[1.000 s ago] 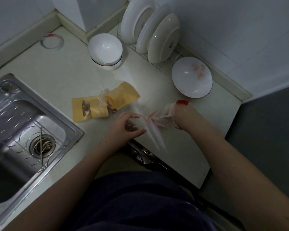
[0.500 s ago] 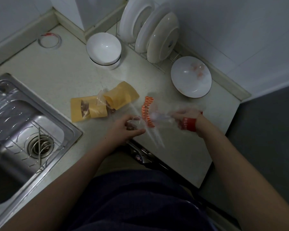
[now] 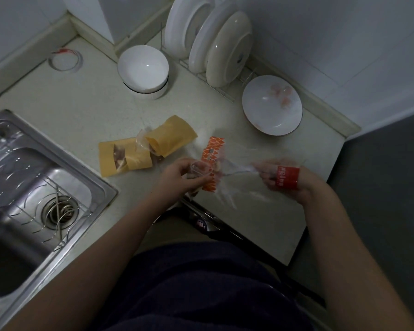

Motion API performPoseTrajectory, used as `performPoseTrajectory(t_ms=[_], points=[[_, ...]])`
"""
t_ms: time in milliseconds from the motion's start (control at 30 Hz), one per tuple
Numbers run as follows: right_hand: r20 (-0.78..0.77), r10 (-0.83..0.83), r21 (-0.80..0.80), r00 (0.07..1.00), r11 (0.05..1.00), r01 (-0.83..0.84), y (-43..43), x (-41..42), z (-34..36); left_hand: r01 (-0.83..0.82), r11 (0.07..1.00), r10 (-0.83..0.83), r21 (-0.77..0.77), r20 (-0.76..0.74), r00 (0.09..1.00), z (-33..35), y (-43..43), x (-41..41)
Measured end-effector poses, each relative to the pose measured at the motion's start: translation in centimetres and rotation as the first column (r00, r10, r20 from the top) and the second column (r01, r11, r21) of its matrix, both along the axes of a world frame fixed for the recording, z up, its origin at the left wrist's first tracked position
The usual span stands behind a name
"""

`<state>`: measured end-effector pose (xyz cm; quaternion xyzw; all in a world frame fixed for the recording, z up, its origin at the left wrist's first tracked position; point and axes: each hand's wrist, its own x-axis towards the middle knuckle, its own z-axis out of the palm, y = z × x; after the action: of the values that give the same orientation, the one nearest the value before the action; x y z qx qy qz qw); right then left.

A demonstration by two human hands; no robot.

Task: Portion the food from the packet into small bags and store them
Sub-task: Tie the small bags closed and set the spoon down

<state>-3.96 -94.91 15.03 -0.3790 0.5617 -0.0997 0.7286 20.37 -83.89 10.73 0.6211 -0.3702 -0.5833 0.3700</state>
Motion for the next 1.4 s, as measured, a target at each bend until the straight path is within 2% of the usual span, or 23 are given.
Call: performPoseTrajectory(t_ms=[167, 300, 400, 667, 800, 900, 1000, 1133, 1233, 1300, 1400], points=[[-0.049, -0.127, -0.055, 0.991, 0.991, 0.124, 0.3, -0.8, 1.9, -0.017, 1.000, 0.018, 0.022, -0.046, 0.999, 0.1, -0.8, -0.7], [-0.229, -0.122, -0.191, 0.966, 0.978, 0.078, 0.2, -2.0, 3.5, -0.027, 0.998, 0.030, 0.054, -0.073, 0.997, -0.3, -1.8, -0.9], [-0.270, -0.183, -0.264, 0.945, 0.958, 0.110, 0.1, -3.5, 5.0, 0.032, 0.998, -0.029, 0.053, -0.055, 0.998, -0.7, -2.8, -1.2], [-0.151, -0.519, -0.423, 0.842, 0.804, 0.419, 0.3, -5.4, 7.5, 0.084, 0.994, -0.080, 0.071, -0.060, 0.995, -3.0, -4.9, -2.9], [-0.070, -0.635, -0.454, 0.770, 0.707, 0.542, 0.4, -5.7, 7.9, 0.125, 0.989, -0.127, 0.083, 0.018, 0.992, -3.7, -6.1, -3.7], [-0.030, -0.676, -0.489, 0.736, 0.652, 0.579, 0.6, -5.5, 8.0, 0.165, 0.986, -0.164, 0.000, 0.064, 0.984, -3.4, -6.6, -4.1], [0.014, -0.707, -0.511, 0.708, 0.603, 0.612, 0.8, -5.2, 8.1, 0.125, 0.987, -0.123, -0.101, 0.028, 0.992, -2.8, -6.3, -4.4], [0.036, -0.692, -0.461, 0.721, 0.629, 0.627, 1.0, -4.5, 8.4, 0.097, 0.974, -0.093, -0.207, 0.027, 0.995, -1.5, -6.1, -4.7], [0.063, -0.661, -0.419, 0.748, 0.663, 0.621, 1.3, -3.7, 8.5, 0.109, 0.956, -0.089, -0.274, 0.084, 0.992, -0.2, -6.1, -4.7], [0.027, -0.596, -0.447, 0.802, 0.711, 0.543, 1.6, -2.9, 8.7, 0.115, 0.936, -0.069, -0.333, 0.148, 0.987, 0.9, -6.0, -4.6], [-0.068, -0.448, -0.556, 0.891, 0.759, 0.339, 2.5, -1.2, 8.6, 0.122, 0.908, -0.034, -0.401, 0.221, 0.975, 2.4, -5.6, -4.3]])
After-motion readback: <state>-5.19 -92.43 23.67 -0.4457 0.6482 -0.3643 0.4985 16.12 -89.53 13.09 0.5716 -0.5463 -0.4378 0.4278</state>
